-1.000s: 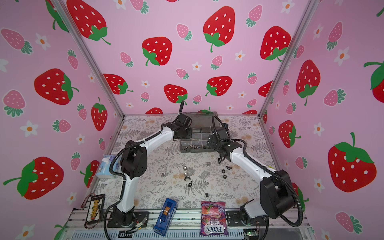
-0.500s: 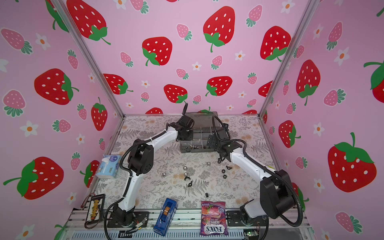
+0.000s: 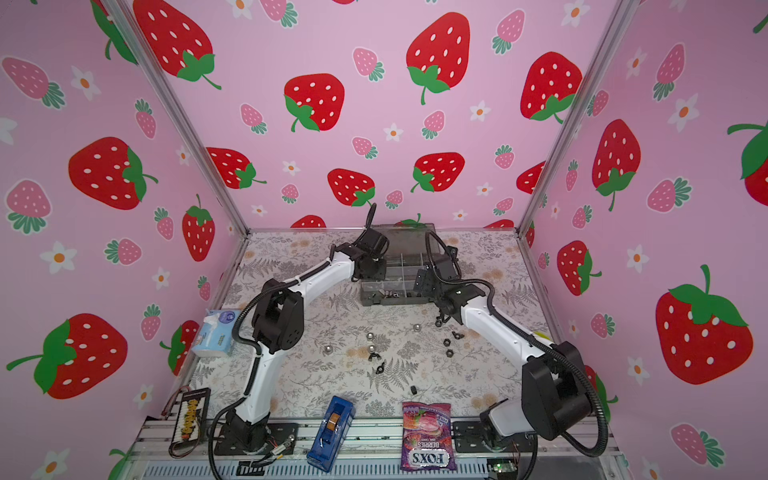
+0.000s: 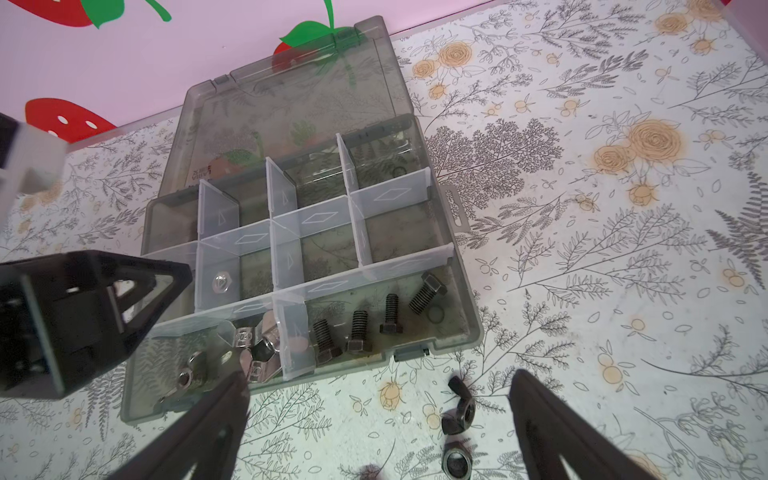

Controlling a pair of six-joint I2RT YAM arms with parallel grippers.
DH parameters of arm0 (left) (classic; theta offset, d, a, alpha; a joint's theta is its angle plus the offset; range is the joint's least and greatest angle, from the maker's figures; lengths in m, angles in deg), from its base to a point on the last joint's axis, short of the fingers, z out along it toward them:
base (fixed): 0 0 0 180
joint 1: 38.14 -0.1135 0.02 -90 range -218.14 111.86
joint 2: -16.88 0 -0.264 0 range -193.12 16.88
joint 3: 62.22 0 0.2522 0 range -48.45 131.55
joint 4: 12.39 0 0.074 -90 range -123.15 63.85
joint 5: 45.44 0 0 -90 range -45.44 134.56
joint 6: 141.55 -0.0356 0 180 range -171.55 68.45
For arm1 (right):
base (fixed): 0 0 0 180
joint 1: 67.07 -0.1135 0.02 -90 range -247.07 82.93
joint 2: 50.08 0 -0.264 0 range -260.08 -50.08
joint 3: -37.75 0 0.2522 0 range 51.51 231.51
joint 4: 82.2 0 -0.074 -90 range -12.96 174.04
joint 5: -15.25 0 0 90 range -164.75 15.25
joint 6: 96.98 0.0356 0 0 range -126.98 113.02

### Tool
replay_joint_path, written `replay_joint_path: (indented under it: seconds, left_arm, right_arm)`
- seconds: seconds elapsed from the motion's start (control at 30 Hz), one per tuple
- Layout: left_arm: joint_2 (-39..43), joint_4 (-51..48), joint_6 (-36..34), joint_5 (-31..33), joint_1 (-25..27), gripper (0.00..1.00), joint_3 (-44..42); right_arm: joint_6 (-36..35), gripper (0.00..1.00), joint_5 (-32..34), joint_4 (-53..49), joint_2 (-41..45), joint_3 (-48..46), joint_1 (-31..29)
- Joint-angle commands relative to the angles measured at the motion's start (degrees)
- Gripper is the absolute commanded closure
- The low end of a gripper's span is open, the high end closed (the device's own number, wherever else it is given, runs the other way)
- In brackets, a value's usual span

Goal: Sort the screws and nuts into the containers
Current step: 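Move the left gripper back over another silver hex nut in the pile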

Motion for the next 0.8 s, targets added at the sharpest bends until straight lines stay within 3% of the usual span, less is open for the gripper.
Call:
replay_joint_path:
  seconds: [0.0, 0.3, 0.6, 0.77]
  left_arm:
    - [8.6, 1.3, -0.7, 2.7, 1.6, 0.5, -2.8]
    - [28.0, 5.0, 2.8, 6.0, 2.4, 0.37, -23.5]
    - [44.9, 6.9, 9.1, 3.5, 3.2, 0.36, -49.3]
    - [49.0, 1.6, 14.2, 4.3, 4.6, 0.36, -57.8]
  right_arm:
    - [1.5, 0.0, 2.8, 0.3, 2.4, -1.1, 0.3]
    - [3.1, 0.0, 6.5, 1.0, 5.1, -3.0, 0.3]
    - [4.3, 0.0, 8.1, 1.5, 5.8, -4.5, 0.4]
    - [5.0, 0.0, 8.4, 1.3, 5.3, -4.5, 0.4]
